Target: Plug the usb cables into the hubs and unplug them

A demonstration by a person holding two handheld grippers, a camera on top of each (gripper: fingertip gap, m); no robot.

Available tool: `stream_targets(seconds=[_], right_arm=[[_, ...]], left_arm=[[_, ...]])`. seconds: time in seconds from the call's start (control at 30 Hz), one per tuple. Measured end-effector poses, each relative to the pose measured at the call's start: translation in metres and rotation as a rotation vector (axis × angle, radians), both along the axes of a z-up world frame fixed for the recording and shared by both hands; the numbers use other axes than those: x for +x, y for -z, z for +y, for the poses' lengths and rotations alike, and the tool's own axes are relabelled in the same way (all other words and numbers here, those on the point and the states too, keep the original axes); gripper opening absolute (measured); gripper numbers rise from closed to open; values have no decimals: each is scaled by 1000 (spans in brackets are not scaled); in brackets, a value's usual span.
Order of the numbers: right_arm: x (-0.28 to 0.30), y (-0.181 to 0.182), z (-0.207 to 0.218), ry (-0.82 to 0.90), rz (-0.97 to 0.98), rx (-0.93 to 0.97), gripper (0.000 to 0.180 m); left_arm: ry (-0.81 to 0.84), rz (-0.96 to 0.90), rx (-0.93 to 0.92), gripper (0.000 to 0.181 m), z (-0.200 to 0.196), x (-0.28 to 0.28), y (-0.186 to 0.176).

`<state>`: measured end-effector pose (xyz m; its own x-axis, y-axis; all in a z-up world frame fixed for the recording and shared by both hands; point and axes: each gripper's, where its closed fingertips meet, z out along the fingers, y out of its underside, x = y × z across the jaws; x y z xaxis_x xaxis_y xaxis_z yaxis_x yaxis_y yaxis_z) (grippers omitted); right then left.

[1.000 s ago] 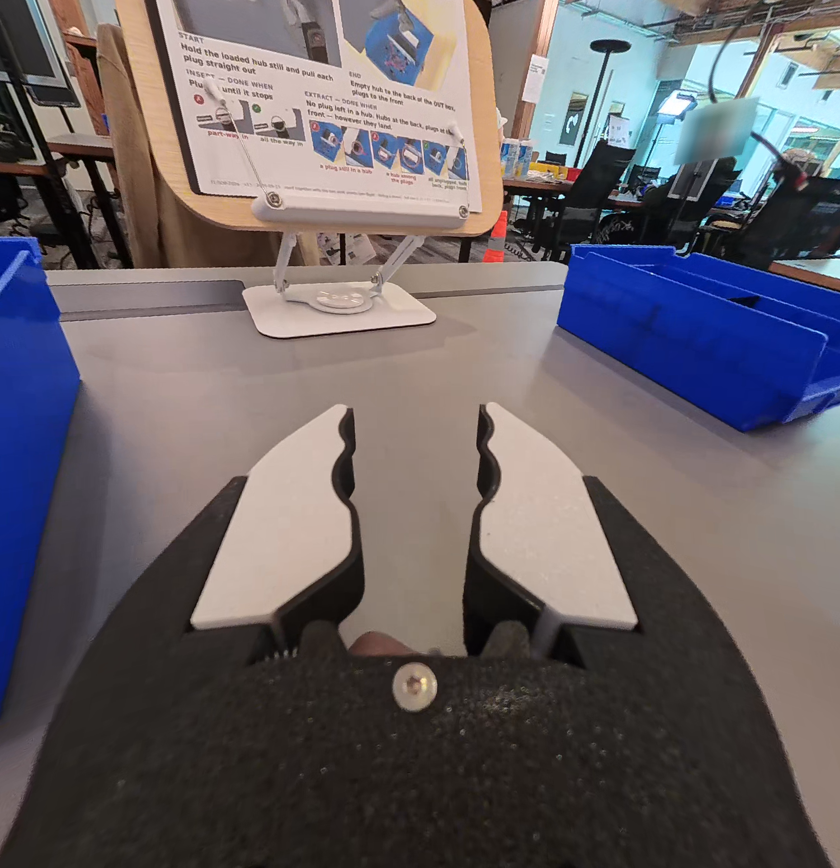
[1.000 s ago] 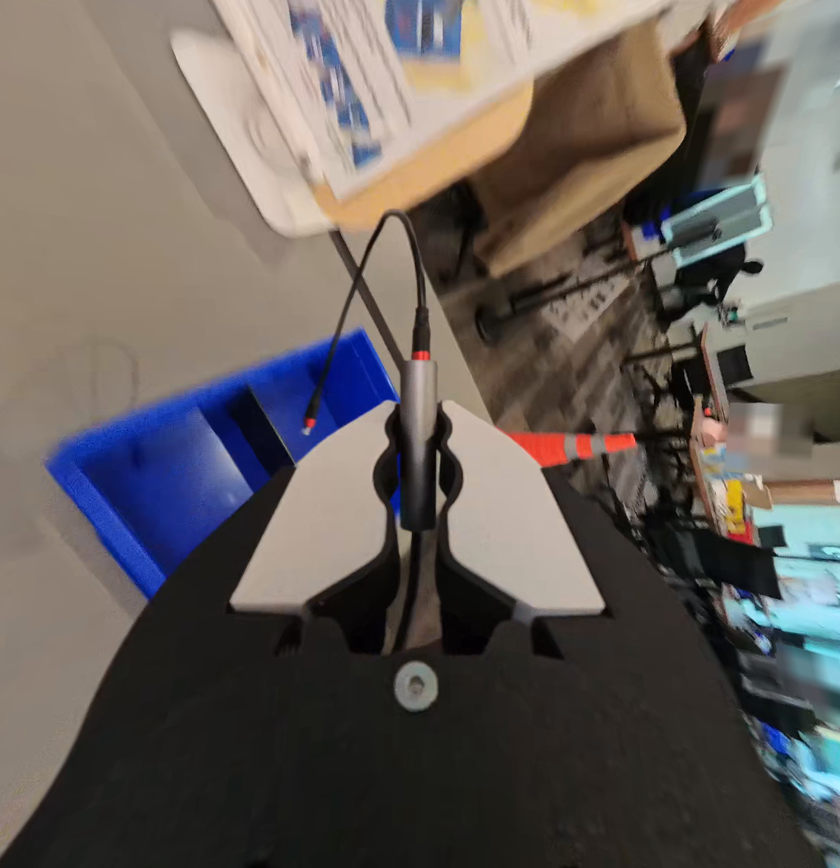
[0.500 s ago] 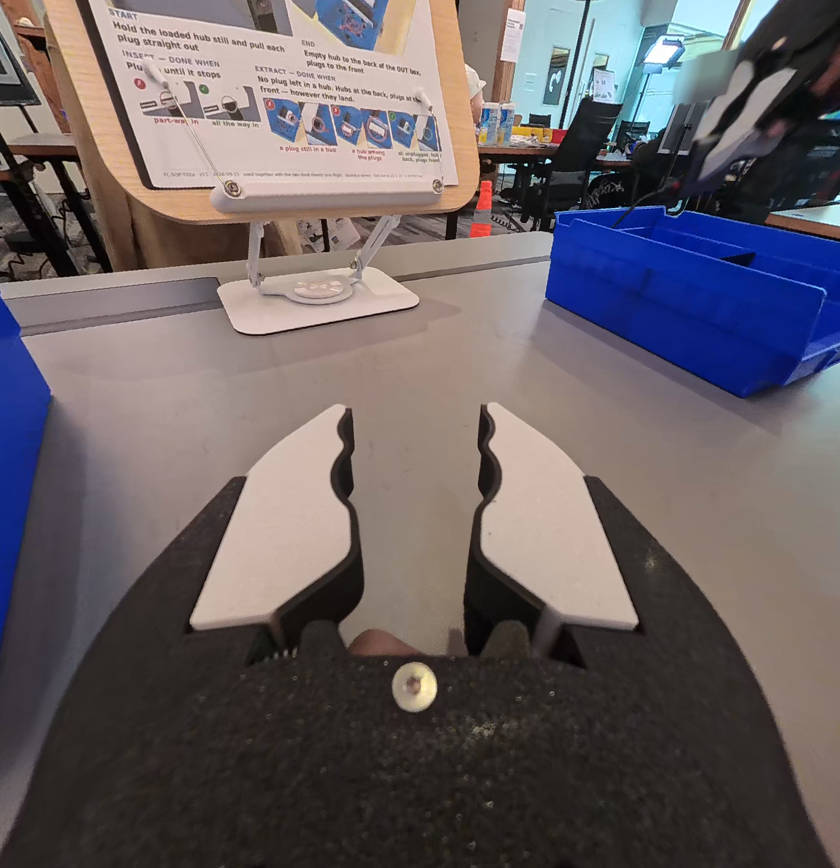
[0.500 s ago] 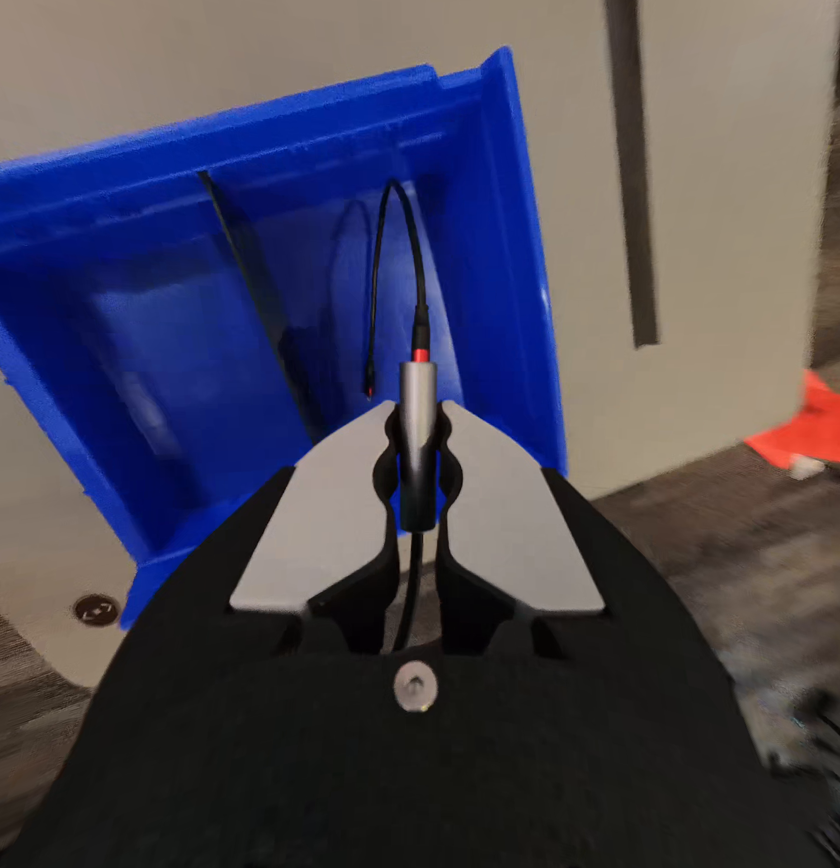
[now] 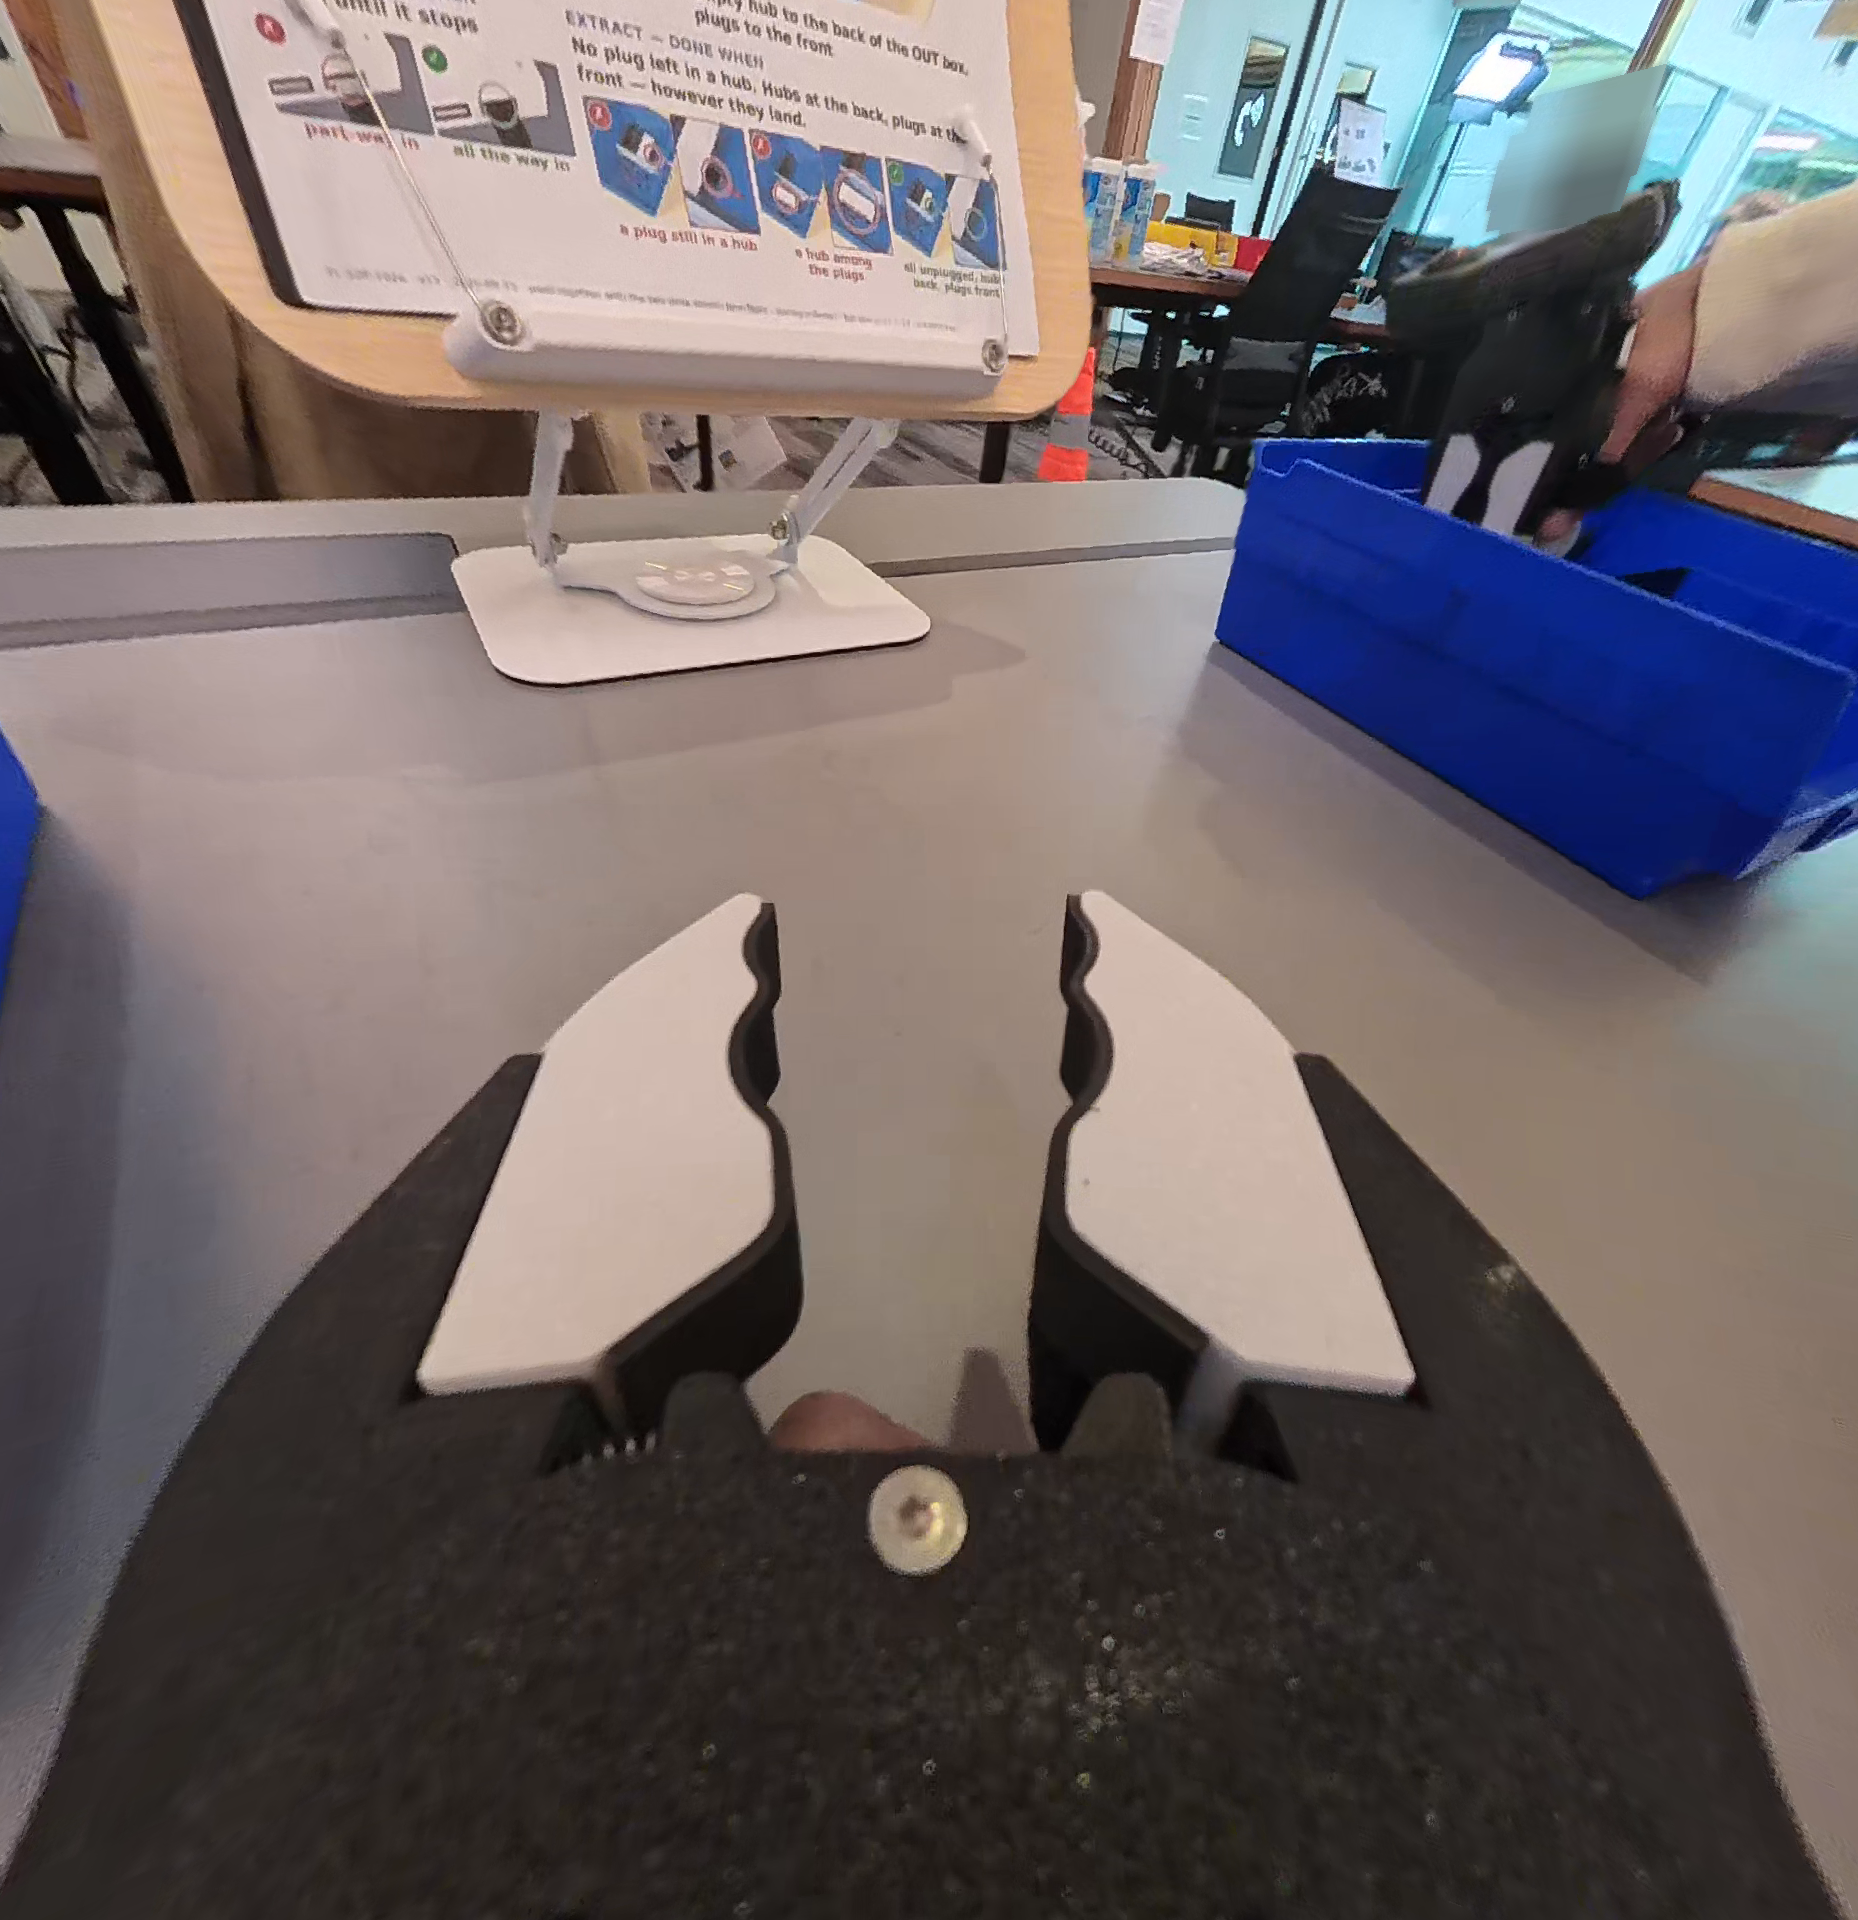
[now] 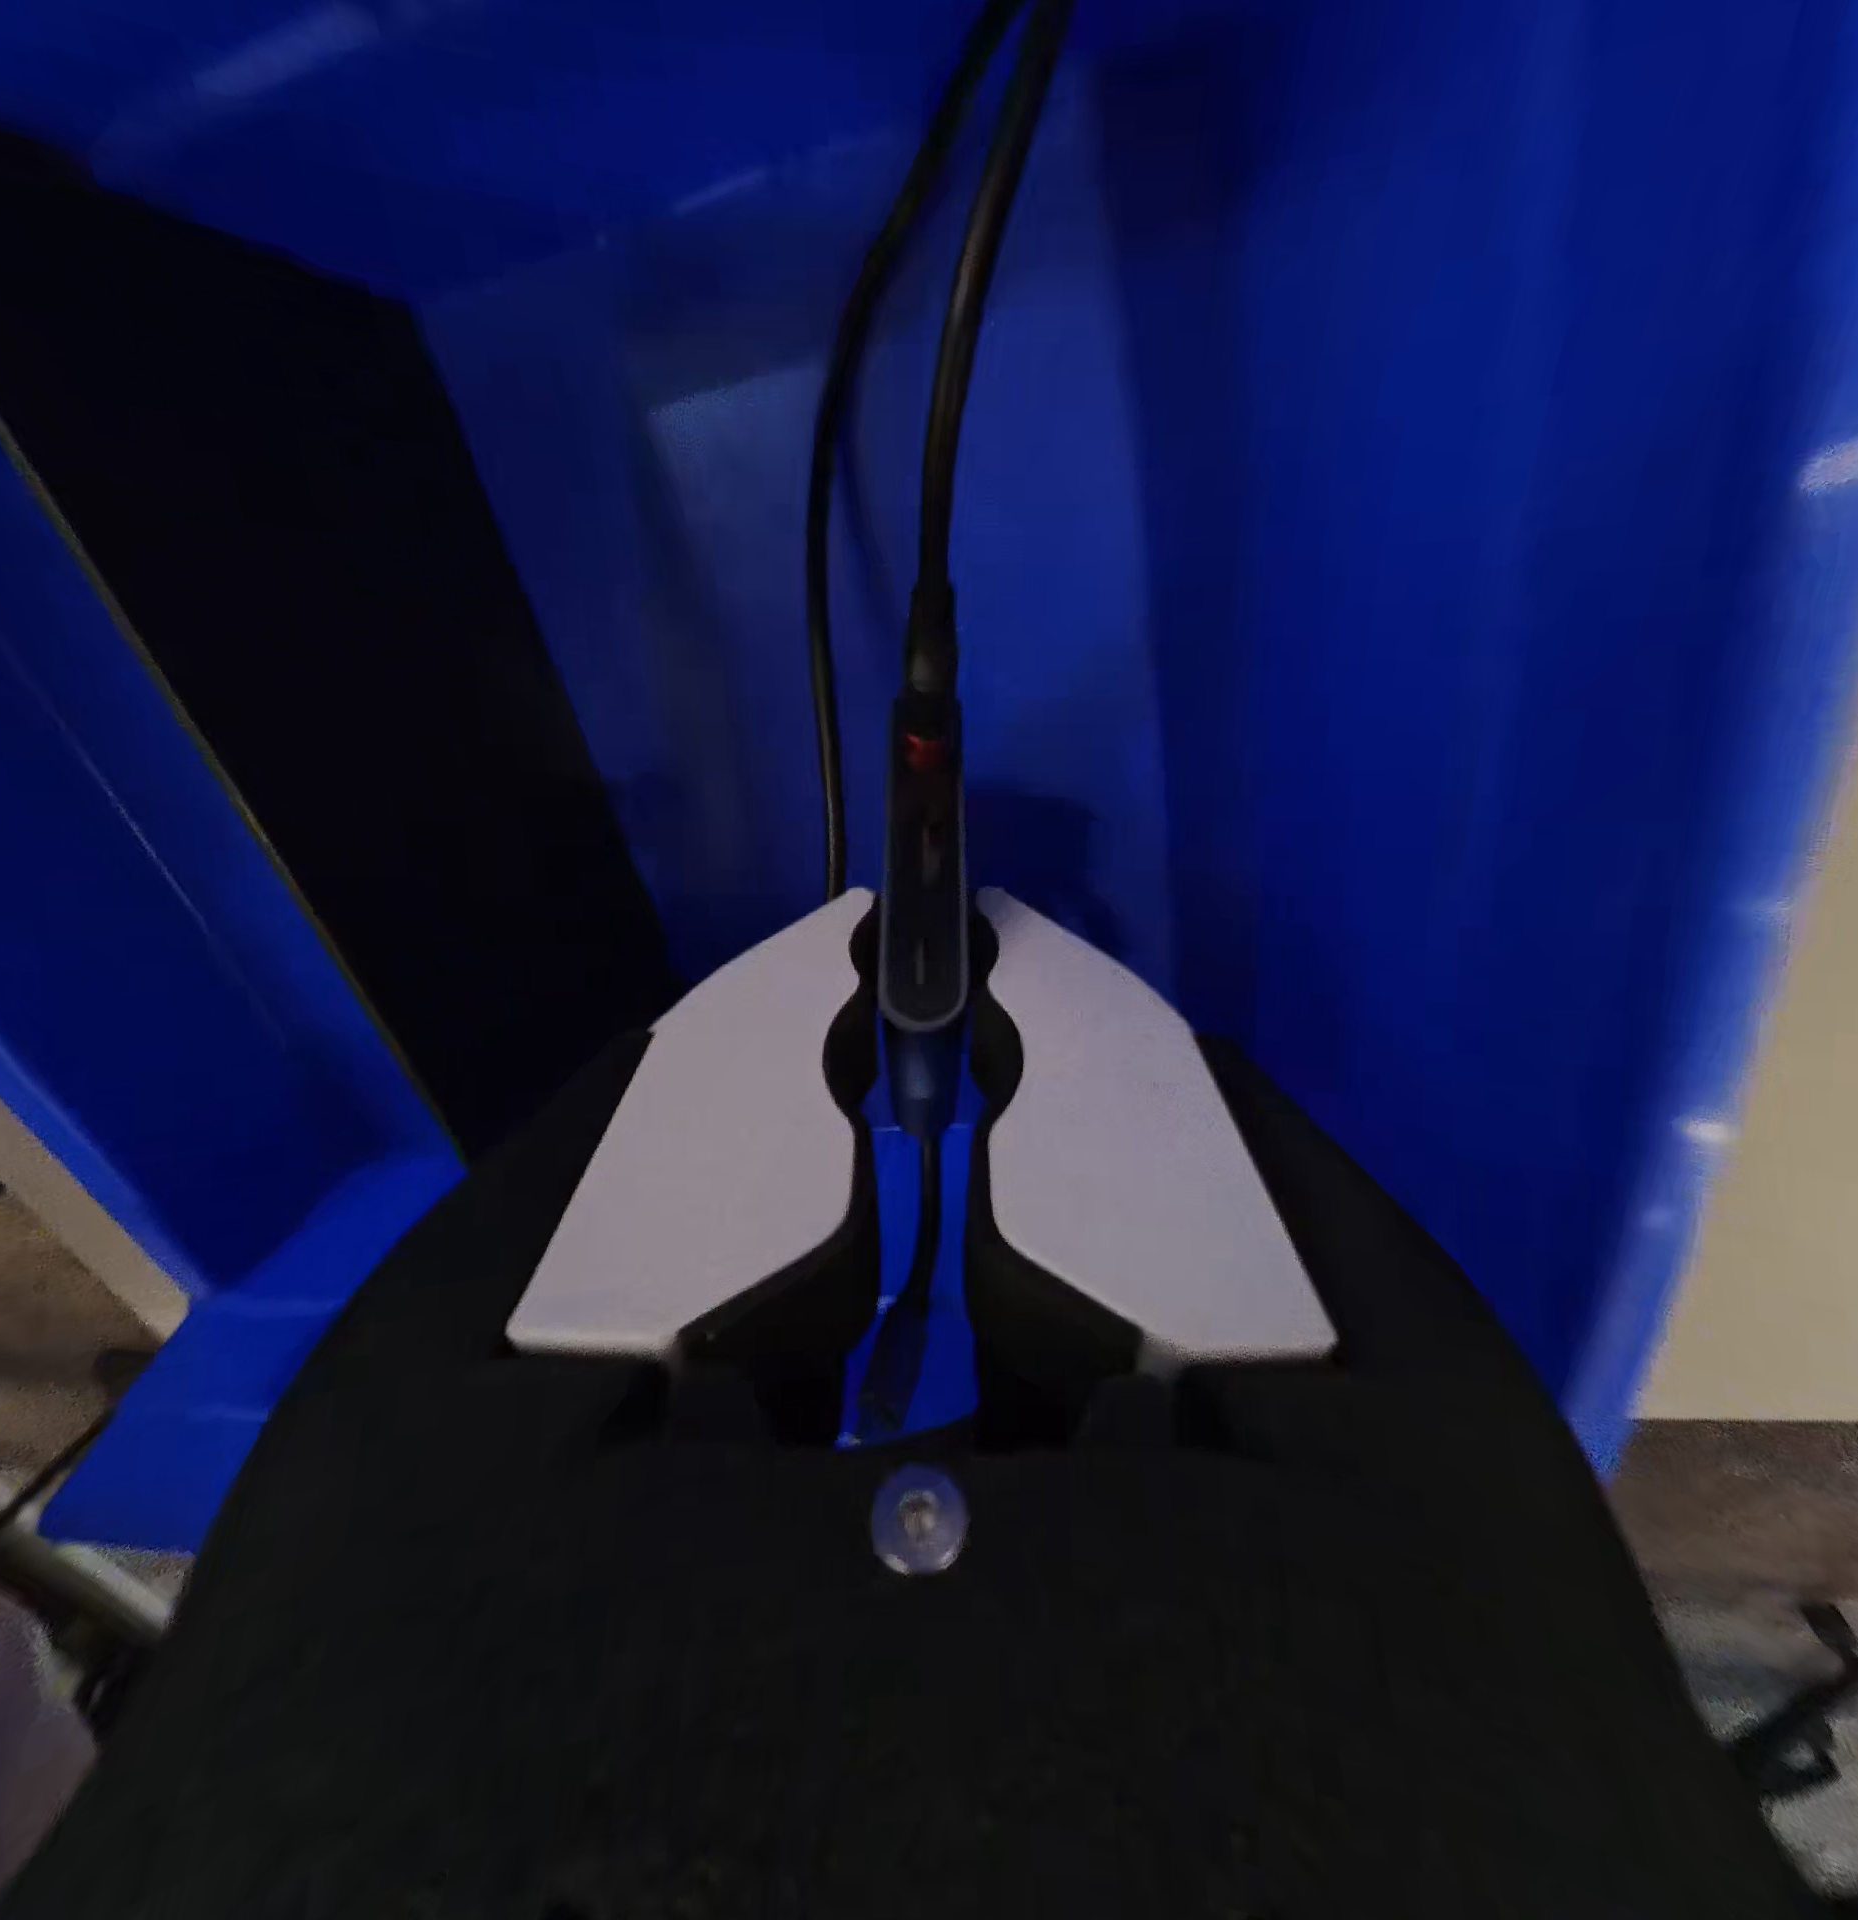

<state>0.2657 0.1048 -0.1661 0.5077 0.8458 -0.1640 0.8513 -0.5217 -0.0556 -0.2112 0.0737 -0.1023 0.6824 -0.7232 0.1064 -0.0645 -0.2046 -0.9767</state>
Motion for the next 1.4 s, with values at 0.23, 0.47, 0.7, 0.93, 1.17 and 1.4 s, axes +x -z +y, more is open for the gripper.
stream_targets(seconds=[0.23,0.47,0.7,0.93,1.17,1.4], right_arm=[[3,-13,-2,45,-85,59,30],[17,-87,16,198,-101,441,46],[-140,-201,-6,424,298,1086,49],[-332,-91,-52,555,628,931,57],[-349,-36,-48,577,562,1022,65],[-343,-46,-50,589,630,1092,61]], left_arm=[[-24,94,-45,55,34,2,0],[-35,112,-111,55,41,5,14],[-116,149,-84,62,44,-2,22],[-106,156,-86,64,35,-2,24],[-101,138,-95,63,31,-3,23],[-77,201,-74,71,27,4,28]])
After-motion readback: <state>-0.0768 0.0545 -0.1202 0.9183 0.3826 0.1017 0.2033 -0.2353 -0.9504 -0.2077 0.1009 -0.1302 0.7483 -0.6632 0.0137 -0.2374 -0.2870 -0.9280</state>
